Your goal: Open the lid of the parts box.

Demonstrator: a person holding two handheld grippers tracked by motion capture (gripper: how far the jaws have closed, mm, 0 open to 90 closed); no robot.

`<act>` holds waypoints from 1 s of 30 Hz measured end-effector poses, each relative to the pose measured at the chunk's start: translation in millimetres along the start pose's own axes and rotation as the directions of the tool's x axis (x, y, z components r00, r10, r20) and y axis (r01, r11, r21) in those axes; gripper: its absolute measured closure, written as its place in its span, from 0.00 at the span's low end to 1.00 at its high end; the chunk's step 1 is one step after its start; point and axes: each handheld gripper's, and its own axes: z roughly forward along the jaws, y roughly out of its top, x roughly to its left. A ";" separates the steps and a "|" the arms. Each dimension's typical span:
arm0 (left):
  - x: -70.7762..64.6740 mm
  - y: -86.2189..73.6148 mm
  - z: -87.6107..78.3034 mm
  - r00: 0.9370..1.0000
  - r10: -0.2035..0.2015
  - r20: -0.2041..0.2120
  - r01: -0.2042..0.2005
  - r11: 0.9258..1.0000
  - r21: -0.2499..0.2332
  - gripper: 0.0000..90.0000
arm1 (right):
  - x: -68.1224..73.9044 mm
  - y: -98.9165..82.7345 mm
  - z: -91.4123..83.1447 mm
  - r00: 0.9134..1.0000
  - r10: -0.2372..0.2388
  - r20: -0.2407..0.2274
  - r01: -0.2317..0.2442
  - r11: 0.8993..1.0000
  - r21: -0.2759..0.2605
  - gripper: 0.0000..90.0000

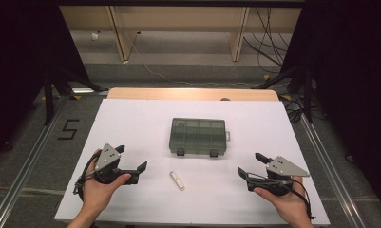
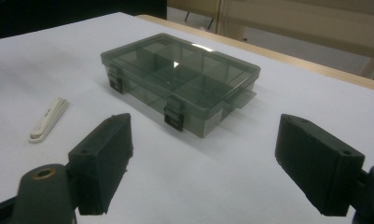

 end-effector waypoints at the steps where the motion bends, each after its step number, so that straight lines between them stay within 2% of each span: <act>1: 0.1 0.2 0.1 1.000 0.001 -0.002 -0.001 1.000 0.001 0.04 | -0.3 0.2 -0.3 1.000 -0.002 0.002 0.002 1.000 0.003 0.22; 3: 0.3 0.7 0.2 1.000 0.004 -0.004 -0.004 1.000 0.003 0.06 | -0.5 0.3 0.3 1.000 -0.002 0.000 0.002 1.000 0.000 0.23; 6: 0.2 2.0 -0.6 1.000 0.003 -0.013 -0.003 1.000 0.002 0.15 | -1.3 1.0 -0.6 1.000 -0.007 0.009 0.007 1.000 -0.008 0.25; 7: 0.5 2.9 -0.9 1.000 0.004 -0.019 -0.004 1.000 0.005 0.17 | -3.4 1.4 0.5 0.999 -0.042 0.021 0.042 0.999 -0.026 0.26; 8: 0.6 3.7 -0.9 1.000 0.004 -0.023 -0.004 1.000 0.009 0.19 | -3.3 1.7 0.4 0.999 -0.044 0.023 0.044 0.999 -0.023 0.28; 9: 0.7 4.4 -0.9 1.000 0.002 -0.027 -0.002 1.000 0.010 0.23 | -2.4 1.9 1.5 1.000 -0.026 0.015 0.027 0.999 -0.021 0.30; 10: 0.9 5.2 -0.8 1.000 0.003 -0.030 -0.002 1.000 0.013 0.29 | -2.9 2.5 1.3 0.999 -0.031 0.020 0.031 0.999 -0.017 0.32; 11: 0.8 6.3 -0.1 1.000 0.004 -0.031 -0.004 1.000 0.018 0.35 | -4.6 3.0 3.6 0.998 -0.055 0.035 0.056 0.998 -0.036 0.35; 13: -0.4 9.2 1.8 0.999 0.022 -0.039 -0.020 0.999 0.040 0.48 | -4.3 5.2 4.2 0.999 -0.035 0.007 0.035 0.999 -0.004 0.43; 14: -1.7 11.0 3.8 0.999 0.026 -0.044 -0.024 0.998 0.054 0.53 | -5.4 6.0 6.8 0.999 -0.041 0.003 0.041 0.999 -0.007 0.47; 15: -2.0 12.4 5.1 0.998 0.039 -0.046 -0.036 0.998 0.060 0.59 | -6.3 7.1 8.9 0.999 -0.048 -0.008 0.049 0.999 0.019 0.53; 16: -3.0 14.3 7.1 0.998 0.046 -0.048 -0.042 0.997 0.065 0.62 | -7.8 7.4 11.3 0.998 -0.067 -0.013 0.067 0.998 0.020 0.53; 19: -6.5 21.2 11.7 0.997 0.057 -0.048 -0.053 0.995 0.084 0.72 | -10.6 8.9 19.7 0.997 -0.071 -0.029 0.073 0.995 0.072 0.60; 22: -9.1 27.9 15.5 0.999 0.047 -0.028 -0.044 0.994 0.103 0.81 | -13.3 12.7 26.5 0.998 -0.059 -0.031 0.062 0.991 0.120 0.66; 23: -10.0 30.0 16.9 0.999 0.038 -0.010 -0.037 0.993 0.111 0.84 | -13.6 14.5 29.4 0.998 -0.044 -0.039 0.049 0.989 0.138 0.67; 24: -10.8 31.8 18.7 1.000 0.030 0.010 -0.031 0.993 0.118 0.86 | -14.7 16.7 33.1 0.998 -0.049 -0.042 0.055 0.986 0.156 0.70; 28: -12.8 38.1 29.2 0.998 0.054 0.019 -0.056 0.986 0.155 0.98 | -17.7 25.1 47.2 0.996 -0.065 -0.064 0.076 0.980 0.184 0.87; 30: -14.1 40.4 36.8 0.998 0.059 0.033 -0.064 0.982 0.177 0.99 | -18.4 29.4 52.4 0.996 -0.065 -0.069 0.077 0.979 0.190 0.95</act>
